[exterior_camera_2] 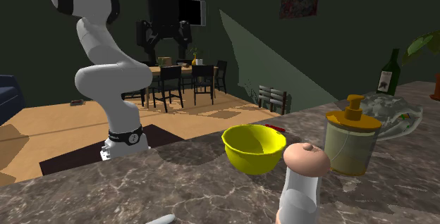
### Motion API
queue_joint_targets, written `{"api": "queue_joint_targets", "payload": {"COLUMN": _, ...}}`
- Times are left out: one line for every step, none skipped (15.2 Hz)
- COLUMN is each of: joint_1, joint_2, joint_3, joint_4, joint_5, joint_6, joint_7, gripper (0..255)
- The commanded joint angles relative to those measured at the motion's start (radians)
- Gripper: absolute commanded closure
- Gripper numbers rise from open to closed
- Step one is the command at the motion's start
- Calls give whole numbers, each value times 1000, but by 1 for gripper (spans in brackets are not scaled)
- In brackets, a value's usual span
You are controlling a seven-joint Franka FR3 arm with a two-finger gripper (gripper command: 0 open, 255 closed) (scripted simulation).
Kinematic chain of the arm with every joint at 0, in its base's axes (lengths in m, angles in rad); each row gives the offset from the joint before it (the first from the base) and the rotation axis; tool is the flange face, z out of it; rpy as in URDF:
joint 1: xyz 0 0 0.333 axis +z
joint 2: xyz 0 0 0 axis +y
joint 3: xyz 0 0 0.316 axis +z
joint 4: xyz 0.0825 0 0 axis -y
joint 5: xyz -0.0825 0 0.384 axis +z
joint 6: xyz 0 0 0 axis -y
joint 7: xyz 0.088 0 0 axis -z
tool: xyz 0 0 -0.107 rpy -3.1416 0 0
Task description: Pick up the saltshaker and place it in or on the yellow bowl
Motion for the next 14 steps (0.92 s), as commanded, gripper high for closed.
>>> {"api": "queue_joint_targets", "payload": {"joint_1": 0, "joint_2": 0, "joint_3": 0, "joint_4": 0, "joint_5": 0, "joint_6": 0, "joint_7": 0, "gripper": 0}}
{"api": "queue_joint_targets", "payload": {"joint_1": -2, "joint_2": 40, "joint_3": 7, "joint_4": 15, "joint_5": -2, "joint_6": 25, "joint_7": 6, "gripper": 0}}
{"api": "queue_joint_targets", "payload": {"joint_1": -4, "joint_2": 80, "joint_3": 14, "joint_4": 31, "joint_5": -5, "joint_6": 49, "joint_7": 12, "gripper": 0}}
{"api": "queue_joint_targets", "payload": {"joint_1": -6, "joint_2": 120, "joint_3": 21, "joint_4": 48, "joint_5": -8, "joint_6": 72, "joint_7": 19, "gripper": 0}}
{"api": "queue_joint_targets", "payload": {"joint_1": -9, "joint_2": 161, "joint_3": 27, "joint_4": 67, "joint_5": -12, "joint_6": 94, "joint_7": 26, "gripper": 0}}
{"api": "queue_joint_targets", "payload": {"joint_1": -12, "joint_2": 201, "joint_3": 34, "joint_4": 86, "joint_5": -16, "joint_6": 114, "joint_7": 33, "gripper": 0}}
{"api": "queue_joint_targets", "payload": {"joint_1": -14, "joint_2": 242, "joint_3": 40, "joint_4": 108, "joint_5": -21, "joint_6": 133, "joint_7": 41, "gripper": 0}}
{"api": "queue_joint_targets", "payload": {"joint_1": -17, "joint_2": 282, "joint_3": 46, "joint_4": 130, "joint_5": -26, "joint_6": 151, "joint_7": 49, "gripper": 0}}
{"api": "queue_joint_targets", "payload": {"joint_1": -20, "joint_2": 323, "joint_3": 52, "joint_4": 154, "joint_5": -32, "joint_6": 167, "joint_7": 57, "gripper": 0}}
{"api": "queue_joint_targets", "payload": {"joint_1": -23, "joint_2": 363, "joint_3": 58, "joint_4": 179, "joint_5": -39, "joint_6": 182, "joint_7": 66, "gripper": 0}}
{"api": "queue_joint_targets", "payload": {"joint_1": -25, "joint_2": 404, "joint_3": 63, "joint_4": 205, "joint_5": -46, "joint_6": 196, "joint_7": 75, "gripper": 0}}
{"api": "queue_joint_targets", "payload": {"joint_1": -28, "joint_2": 444, "joint_3": 68, "joint_4": 233, "joint_5": -54, "joint_6": 208, "joint_7": 84, "gripper": 0}}
{"api": "queue_joint_targets", "payload": {"joint_1": -31, "joint_2": 485, "joint_3": 73, "joint_4": 262, "joint_5": -62, "joint_6": 219, "joint_7": 94, "gripper": 0}}
{"api": "queue_joint_targets", "payload": {"joint_1": -33, "joint_2": 525, "joint_3": 78, "joint_4": 292, "joint_5": -71, "joint_6": 229, "joint_7": 103, "gripper": 0}}
